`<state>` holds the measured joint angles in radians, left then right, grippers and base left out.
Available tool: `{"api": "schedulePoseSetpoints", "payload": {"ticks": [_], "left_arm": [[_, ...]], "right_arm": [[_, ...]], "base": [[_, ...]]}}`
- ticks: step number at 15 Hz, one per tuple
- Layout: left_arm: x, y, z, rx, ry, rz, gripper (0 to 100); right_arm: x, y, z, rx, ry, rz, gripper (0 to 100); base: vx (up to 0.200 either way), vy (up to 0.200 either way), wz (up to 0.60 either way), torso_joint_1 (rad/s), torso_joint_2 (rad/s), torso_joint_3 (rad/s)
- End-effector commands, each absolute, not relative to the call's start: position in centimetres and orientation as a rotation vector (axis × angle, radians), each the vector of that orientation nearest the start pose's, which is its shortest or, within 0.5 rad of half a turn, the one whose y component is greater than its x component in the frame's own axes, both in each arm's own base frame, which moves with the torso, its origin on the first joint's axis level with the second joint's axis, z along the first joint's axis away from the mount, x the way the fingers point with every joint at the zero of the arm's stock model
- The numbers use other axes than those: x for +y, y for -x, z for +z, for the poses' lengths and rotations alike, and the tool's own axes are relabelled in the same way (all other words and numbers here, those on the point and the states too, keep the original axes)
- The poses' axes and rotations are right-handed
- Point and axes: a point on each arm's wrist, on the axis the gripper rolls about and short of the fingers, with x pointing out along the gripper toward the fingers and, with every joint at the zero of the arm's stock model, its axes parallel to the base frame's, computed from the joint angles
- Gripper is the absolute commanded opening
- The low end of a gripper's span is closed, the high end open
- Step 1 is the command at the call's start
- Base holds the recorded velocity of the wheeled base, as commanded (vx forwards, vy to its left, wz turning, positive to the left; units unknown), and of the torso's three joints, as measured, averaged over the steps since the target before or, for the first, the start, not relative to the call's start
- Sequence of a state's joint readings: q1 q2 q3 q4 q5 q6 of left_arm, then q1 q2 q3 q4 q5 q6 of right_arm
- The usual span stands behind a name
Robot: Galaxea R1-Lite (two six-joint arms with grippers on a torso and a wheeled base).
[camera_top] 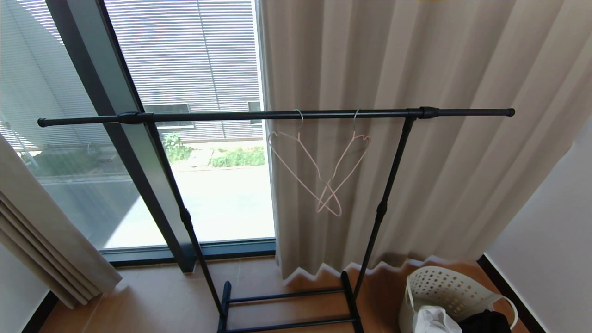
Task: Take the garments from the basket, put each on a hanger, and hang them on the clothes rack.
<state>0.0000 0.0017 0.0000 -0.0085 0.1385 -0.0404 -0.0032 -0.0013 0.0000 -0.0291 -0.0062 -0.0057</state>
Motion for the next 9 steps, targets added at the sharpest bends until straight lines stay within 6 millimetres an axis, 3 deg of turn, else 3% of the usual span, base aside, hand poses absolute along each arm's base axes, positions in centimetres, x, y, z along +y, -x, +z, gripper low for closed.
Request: {"api": "schedulePoseSetpoints", "payload": {"ticks": [1,9], "left_arm": [[0.30,2.29,7.65,-0.010,0.040,0.132,100],[0.23,2.28,7.63,-0.008,0.036,0.103,100]], "right_arm": [[-0.01,2.28,7.85,-0.029,0.006,-0.009,100],[0.01,2.28,7.83,-0.028,0.006,-0.003,100]], "base": [[0.000,0.000,0.00,0.000,0.00,0.000],[0.000,0.000,0.00,0.000,0.00,0.000]]}}
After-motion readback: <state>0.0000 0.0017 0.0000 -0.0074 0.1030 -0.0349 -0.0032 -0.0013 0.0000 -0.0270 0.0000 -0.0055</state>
